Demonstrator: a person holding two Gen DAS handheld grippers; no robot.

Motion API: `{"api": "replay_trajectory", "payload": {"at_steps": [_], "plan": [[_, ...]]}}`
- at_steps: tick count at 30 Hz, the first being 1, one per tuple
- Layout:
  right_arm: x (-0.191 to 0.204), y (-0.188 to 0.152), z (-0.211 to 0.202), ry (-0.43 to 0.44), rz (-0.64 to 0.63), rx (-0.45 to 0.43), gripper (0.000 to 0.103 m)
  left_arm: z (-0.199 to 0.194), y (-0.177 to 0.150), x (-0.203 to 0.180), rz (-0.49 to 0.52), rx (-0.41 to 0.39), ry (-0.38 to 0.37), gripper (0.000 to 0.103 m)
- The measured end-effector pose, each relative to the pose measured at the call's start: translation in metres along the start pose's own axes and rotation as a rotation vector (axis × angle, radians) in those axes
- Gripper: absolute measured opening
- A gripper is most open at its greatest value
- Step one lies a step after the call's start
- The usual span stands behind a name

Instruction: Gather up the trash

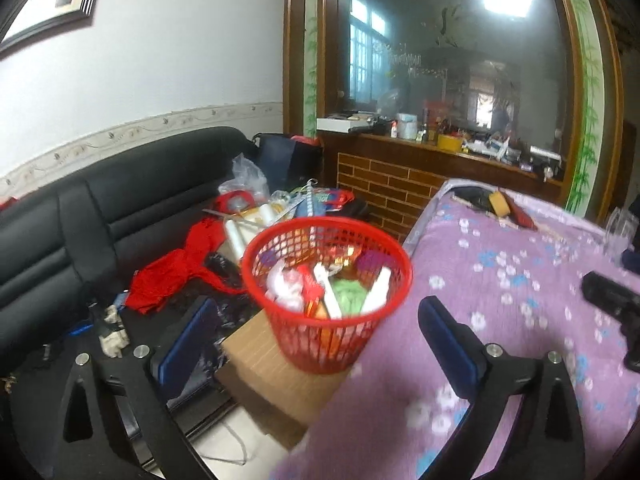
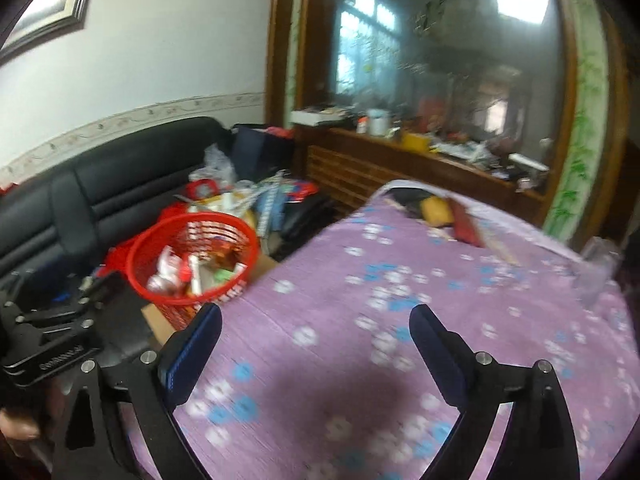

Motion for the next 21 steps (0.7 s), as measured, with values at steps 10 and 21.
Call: {"api": "replay_trajectory", "payload": {"at_steps": [10,21], "plan": [[-0.027,-0.058,-0.043,-0.104,0.004,0.053,0.099,-0.033,-0.03,-0.028,0.1,0.01,0.07,0.102],[-0.024,-0.063,-0.067,-0.15,-0.009,0.036,0.099,-0.036,-0.046,-0.036,0.098,0.028,0.058,0.102]]}}
Point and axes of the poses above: each gripper's, at about its wrist camera, not at the fingertips, and z roughly the way its jaws point, x to its left, y to its top, the point moved 5 cm from there along z, roughly the way its jaws point, and after that the axes turned 8 degrees about -y, right-handed, at the moved point
